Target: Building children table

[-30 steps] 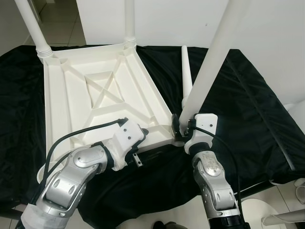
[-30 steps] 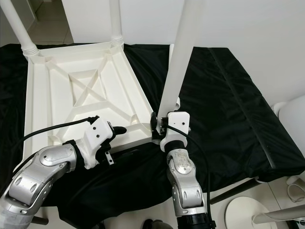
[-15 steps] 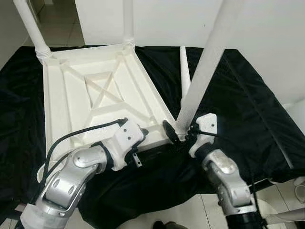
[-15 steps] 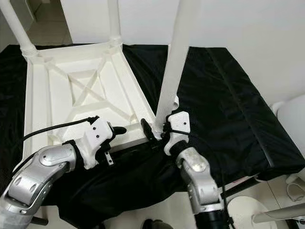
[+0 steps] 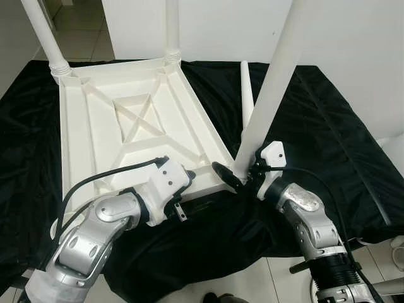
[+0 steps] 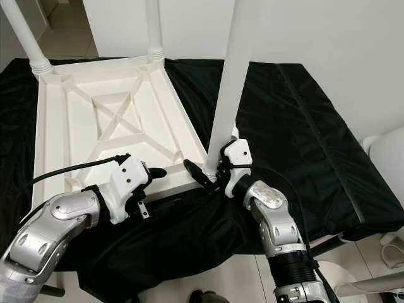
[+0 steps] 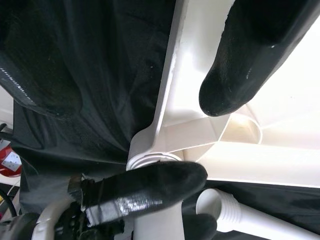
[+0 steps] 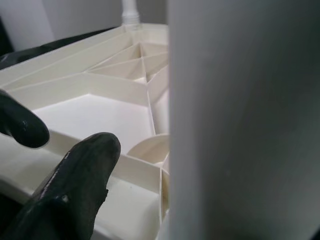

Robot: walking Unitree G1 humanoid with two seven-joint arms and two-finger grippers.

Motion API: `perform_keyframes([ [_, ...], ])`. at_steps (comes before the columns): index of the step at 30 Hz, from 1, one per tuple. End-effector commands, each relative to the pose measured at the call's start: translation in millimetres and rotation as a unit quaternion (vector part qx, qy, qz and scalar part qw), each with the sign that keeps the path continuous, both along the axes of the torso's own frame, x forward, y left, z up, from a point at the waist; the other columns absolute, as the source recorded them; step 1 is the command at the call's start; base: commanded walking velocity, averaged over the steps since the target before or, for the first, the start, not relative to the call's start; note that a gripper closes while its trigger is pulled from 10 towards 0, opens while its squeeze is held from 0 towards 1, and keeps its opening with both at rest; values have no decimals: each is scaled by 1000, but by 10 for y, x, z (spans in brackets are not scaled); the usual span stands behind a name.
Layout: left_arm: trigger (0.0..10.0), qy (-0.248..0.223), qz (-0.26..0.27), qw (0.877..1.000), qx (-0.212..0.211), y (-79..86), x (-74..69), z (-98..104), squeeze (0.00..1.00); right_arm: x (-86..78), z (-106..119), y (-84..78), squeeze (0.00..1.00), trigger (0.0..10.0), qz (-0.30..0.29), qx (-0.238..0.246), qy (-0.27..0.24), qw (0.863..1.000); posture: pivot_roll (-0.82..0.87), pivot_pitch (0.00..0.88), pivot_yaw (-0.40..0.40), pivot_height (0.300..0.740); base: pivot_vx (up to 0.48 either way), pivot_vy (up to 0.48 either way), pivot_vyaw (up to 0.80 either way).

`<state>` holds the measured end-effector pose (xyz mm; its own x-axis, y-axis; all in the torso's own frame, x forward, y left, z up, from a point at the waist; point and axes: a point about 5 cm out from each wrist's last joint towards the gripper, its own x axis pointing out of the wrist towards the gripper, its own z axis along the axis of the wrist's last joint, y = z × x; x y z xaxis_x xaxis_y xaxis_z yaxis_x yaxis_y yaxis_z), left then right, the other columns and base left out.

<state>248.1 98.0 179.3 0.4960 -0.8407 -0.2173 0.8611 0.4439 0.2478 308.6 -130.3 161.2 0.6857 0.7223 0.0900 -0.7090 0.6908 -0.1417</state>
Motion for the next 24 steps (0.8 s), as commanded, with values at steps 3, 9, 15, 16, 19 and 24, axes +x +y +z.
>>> perform_keyframes([
  [3, 10000, -9, 7, 1000, 3, 5, -15, 14, 0, 57, -82, -25, 0, 1569, 20, -12, 10, 1000, 144, 101, -50, 740, 0, 0, 0],
  [9, 10000, -10, 10, 1000, 4, 17, -12, 21, 0, 73, -156, -61, 0, 0, 24, -13, 21, 999, 147, 102, -49, 740, 0, 0, 0],
  [15, 10000, -10, 10, 1000, 5, 22, -17, 18, 0, 53, -191, -75, 0, 0, 18, -6, 27, 999, 144, 103, -48, 740, 0, 0, 0],
  [16, 10000, -10, 10, 1000, 6, 22, -16, 17, 0, 56, -162, -56, 0, 10000, 5, 16, 33, 999, 144, 103, -48, 740, 0, 0, 0],
  [19, 10000, -9, 10, 1000, 5, 24, -14, 18, 0, 32, -70, 14, 0, 10000, -22, 41, 23, 999, 142, 108, -50, 740, 0, 0, 0],
  [24, 10000, -6, 10, 1000, 4, 22, -26, 8, 0, 25, -6, 76, 0, 10000, -111, 53, 13, 992, 140, 113, -53, 740, 0, 0, 0],
])
